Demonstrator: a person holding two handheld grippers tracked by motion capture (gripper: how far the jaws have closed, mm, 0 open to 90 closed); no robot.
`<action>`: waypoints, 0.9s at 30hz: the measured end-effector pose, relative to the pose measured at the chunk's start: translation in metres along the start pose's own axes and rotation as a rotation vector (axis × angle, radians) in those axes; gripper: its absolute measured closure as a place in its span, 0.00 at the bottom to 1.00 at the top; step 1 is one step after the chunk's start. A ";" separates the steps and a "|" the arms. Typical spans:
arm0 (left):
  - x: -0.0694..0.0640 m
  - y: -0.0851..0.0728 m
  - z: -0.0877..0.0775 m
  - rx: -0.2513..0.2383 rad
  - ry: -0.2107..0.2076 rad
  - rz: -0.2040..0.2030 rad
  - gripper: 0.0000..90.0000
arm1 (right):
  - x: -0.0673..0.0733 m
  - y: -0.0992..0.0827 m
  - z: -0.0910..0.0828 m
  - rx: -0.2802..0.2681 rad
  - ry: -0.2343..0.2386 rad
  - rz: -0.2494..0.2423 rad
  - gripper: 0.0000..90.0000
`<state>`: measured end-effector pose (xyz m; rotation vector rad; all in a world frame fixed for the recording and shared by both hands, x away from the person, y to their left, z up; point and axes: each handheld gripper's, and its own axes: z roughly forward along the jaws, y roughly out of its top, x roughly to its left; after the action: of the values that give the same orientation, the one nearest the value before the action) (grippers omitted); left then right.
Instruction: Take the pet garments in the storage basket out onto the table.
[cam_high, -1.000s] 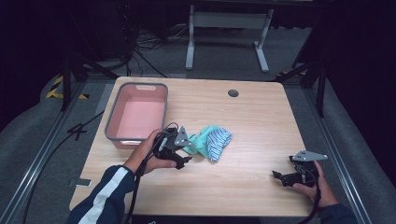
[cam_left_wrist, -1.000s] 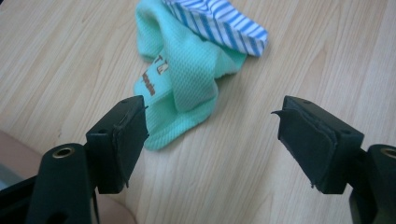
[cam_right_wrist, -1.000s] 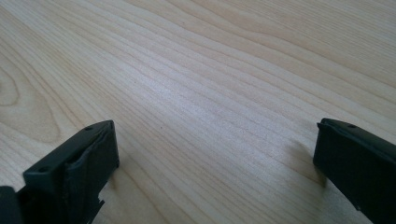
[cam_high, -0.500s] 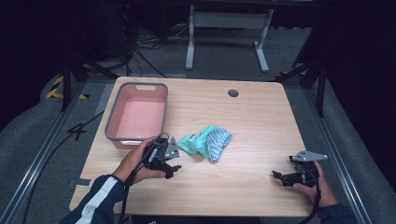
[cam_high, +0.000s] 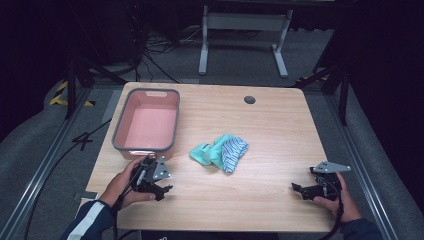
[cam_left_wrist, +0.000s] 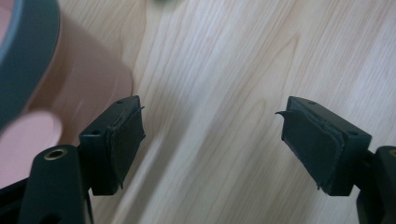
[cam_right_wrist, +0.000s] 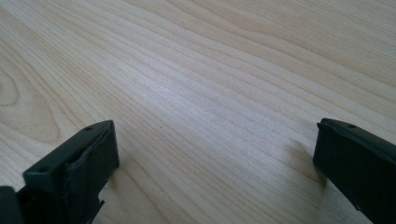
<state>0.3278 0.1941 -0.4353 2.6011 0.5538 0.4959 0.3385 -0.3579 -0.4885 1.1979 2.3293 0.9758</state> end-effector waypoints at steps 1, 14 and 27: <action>0.001 -0.005 -0.001 0.006 0.004 -0.005 0.23 | 0.000 0.000 0.000 0.000 0.000 0.000 0.01; 0.013 -0.063 -0.012 -0.010 0.035 -0.108 0.22 | 0.000 0.000 0.000 0.000 -0.001 0.001 0.01; 0.023 -0.112 -0.016 -0.101 -0.013 -0.262 0.20 | 0.000 0.000 0.000 -0.001 -0.003 0.003 0.01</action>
<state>0.3076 0.3025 -0.4692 2.3886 0.8290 0.4084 0.3383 -0.3577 -0.4886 1.2021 2.3252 0.9758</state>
